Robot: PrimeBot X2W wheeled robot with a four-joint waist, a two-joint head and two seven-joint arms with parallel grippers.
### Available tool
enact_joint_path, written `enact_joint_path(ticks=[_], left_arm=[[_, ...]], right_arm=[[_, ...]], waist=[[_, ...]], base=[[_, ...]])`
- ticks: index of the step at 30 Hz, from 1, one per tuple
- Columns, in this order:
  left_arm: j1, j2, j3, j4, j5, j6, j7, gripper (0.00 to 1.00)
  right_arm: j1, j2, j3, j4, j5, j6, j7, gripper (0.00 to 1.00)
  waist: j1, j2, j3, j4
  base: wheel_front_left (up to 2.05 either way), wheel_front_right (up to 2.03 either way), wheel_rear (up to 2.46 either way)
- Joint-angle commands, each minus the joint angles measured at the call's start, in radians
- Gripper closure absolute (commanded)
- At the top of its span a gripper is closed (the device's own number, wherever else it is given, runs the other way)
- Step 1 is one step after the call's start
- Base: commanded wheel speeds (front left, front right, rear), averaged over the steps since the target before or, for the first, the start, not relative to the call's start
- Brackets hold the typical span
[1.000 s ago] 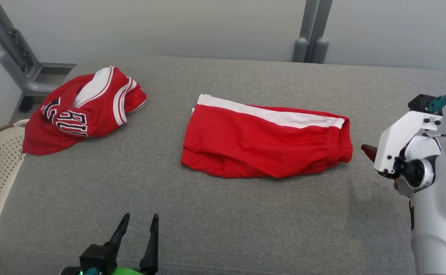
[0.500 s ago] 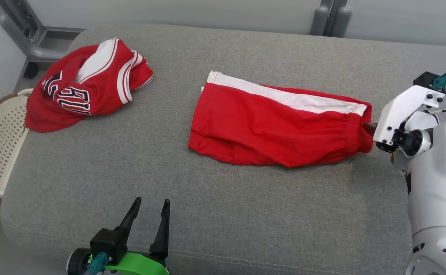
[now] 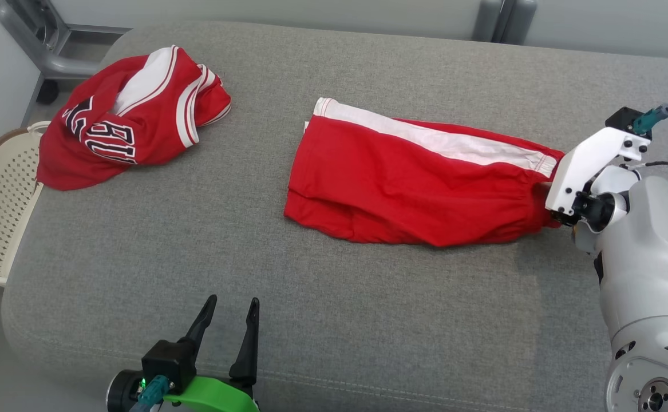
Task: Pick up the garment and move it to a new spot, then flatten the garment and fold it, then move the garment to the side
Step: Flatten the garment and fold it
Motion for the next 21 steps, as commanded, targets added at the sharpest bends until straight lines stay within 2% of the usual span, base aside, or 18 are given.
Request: enact_joint_path(ticks=[1,10,21], left_arm=[[-0.018,-0.001,-0.004,0.003,-0.009,-0.002,-0.003,0.00],[-0.021,-0.002,-0.018,0.013,-0.015,-0.006,-0.005,0.00],[-0.036,-0.012,-0.038,0.028,-0.025,-0.013,-0.007,0.00]], right_arm=[[-0.010,-0.003,-0.010,0.024,-0.013,0.000,-0.010,0.00],[-0.048,-0.003,-0.109,0.161,-0.105,0.000,-0.076,0.00],[-0.085,0.005,-0.279,0.269,-0.250,0.000,-0.090,0.00]], waist=[[-0.0001,0.0000,-0.001,0.000],[-0.0001,0.0000,0.017,0.029],[-0.0001,0.0000,0.042,0.069]], base=[[0.00,0.00,0.00],[0.00,0.00,0.00],[0.00,0.00,0.00]])
